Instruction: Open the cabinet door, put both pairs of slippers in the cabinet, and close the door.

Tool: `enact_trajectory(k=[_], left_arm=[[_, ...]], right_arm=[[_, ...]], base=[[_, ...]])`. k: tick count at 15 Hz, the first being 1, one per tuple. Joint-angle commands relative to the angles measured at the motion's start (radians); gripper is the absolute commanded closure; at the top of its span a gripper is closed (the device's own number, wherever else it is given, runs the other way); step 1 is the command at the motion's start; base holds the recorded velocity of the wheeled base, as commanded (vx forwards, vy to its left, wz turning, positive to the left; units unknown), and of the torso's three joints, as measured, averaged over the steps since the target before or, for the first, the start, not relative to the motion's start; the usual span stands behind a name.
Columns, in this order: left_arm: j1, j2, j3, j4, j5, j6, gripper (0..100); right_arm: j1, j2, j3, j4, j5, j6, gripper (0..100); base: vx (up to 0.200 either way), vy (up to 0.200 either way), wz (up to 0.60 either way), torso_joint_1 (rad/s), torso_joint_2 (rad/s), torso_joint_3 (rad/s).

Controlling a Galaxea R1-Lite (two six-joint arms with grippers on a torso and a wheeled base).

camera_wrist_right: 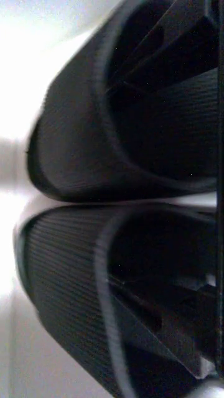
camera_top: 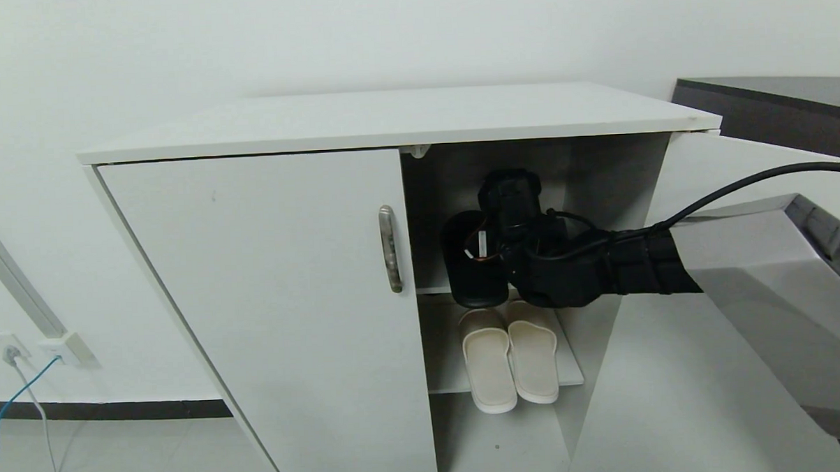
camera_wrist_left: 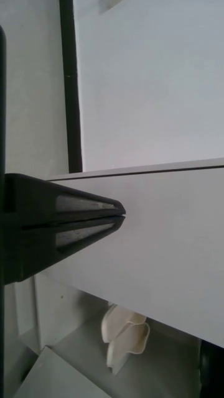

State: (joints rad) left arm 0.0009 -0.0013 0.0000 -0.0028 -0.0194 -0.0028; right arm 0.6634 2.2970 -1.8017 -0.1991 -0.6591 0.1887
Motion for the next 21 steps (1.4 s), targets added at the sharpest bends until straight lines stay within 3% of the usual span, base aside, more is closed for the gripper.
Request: enact_trajectory(k=[1, 10, 18, 21], left_arm=[[0.001, 0.001, 0.0, 0.0, -0.001, 0.0, 100], [0.002, 0.001, 0.0, 0.0, -0.001, 0.0, 100], [0.001, 0.001, 0.0, 0.0, -0.001, -0.002, 100], [0.001, 0.001, 0.0, 0.0, -0.002, 0.0, 100]], right_arm=[[0.015, -0.071, 0.068, -0.005, 0.0, 0.005, 0], [0.13, -0.335, 0.409, -0.02, -0.008, 0.054, 0], [0.255, -0.528, 0.762, -0.212, 0.027, 0.051, 0], [0.28, -0.564, 0.886, -0.35, 0.064, 0.037, 0]], base=[[0.0, 0.0, 0.0, 0.0, 0.0, 0.0], [0.0, 0.0, 0.0, 0.0, 0.0, 0.0], [0.0, 0.0, 0.0, 0.0, 0.0, 0.0], [0.0, 0.0, 0.0, 0.0, 0.0, 0.0]])
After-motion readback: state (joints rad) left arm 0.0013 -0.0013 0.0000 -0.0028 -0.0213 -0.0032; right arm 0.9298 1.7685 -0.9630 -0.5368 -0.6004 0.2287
